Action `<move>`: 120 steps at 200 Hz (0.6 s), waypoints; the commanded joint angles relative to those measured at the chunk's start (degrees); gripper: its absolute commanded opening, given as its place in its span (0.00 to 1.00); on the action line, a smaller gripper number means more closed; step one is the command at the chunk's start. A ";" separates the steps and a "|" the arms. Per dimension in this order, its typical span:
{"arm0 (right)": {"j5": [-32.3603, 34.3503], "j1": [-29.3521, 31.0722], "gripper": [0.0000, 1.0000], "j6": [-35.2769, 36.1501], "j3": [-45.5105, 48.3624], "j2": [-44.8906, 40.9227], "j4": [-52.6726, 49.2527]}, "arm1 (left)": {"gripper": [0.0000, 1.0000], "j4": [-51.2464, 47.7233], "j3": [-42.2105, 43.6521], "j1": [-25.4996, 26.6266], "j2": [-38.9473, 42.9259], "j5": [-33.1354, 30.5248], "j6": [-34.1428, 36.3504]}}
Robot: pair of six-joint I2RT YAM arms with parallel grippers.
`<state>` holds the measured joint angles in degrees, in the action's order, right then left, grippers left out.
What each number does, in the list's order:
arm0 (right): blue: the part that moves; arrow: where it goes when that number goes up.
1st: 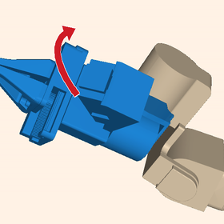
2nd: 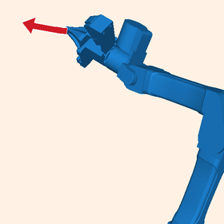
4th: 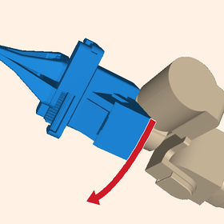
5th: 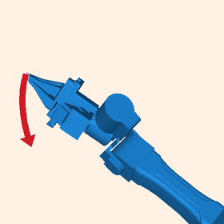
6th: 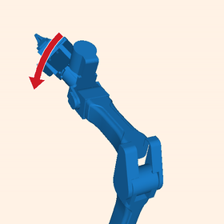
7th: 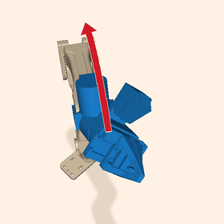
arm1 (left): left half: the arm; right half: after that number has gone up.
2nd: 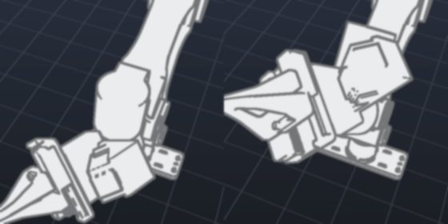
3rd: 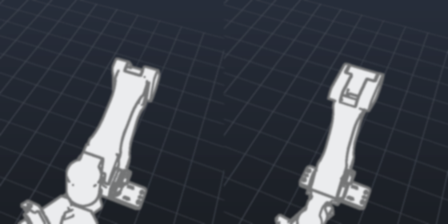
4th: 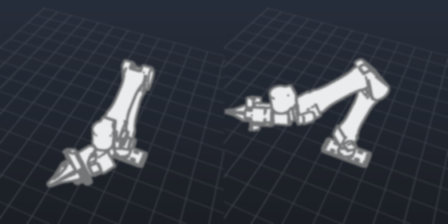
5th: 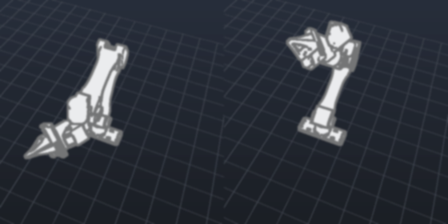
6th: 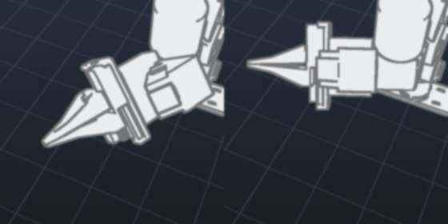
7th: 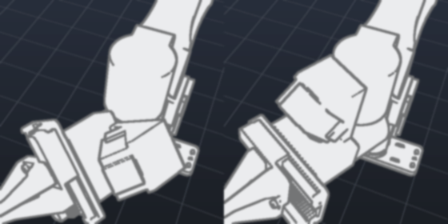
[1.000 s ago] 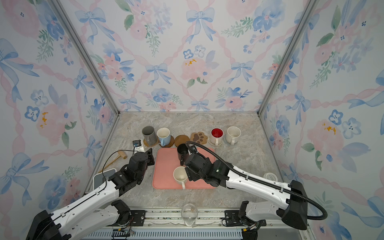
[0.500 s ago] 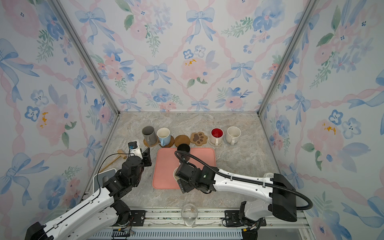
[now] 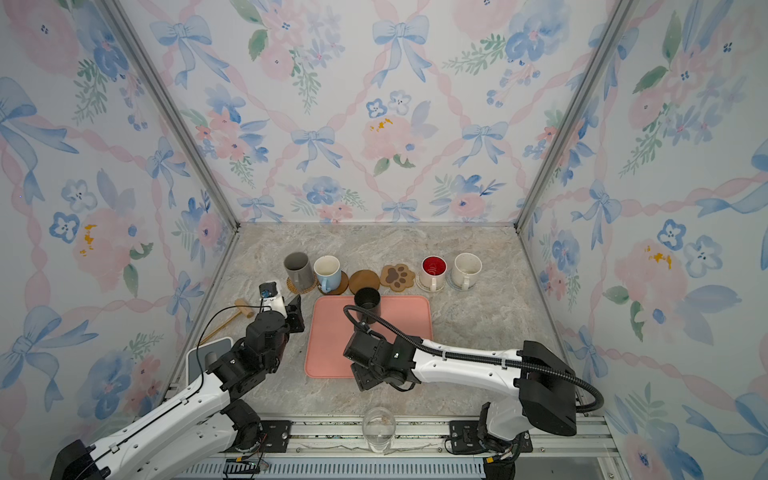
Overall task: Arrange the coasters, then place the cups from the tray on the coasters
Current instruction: 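Close right gripper around white mug on tray while left gripper draws back, then lift the white mug off the pink tray with right gripper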
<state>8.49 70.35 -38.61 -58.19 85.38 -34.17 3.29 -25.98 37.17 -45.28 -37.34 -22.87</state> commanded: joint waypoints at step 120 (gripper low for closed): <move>0.29 0.05 0.41 -1.04 -2.14 3.90 0.69 | 0.43 0.36 1.67 0.19 1.73 -2.11 1.34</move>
<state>8.32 70.32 -39.51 -58.59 88.14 -33.32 3.16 -25.17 37.17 -44.03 -38.59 -22.68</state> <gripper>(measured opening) 0.422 0.427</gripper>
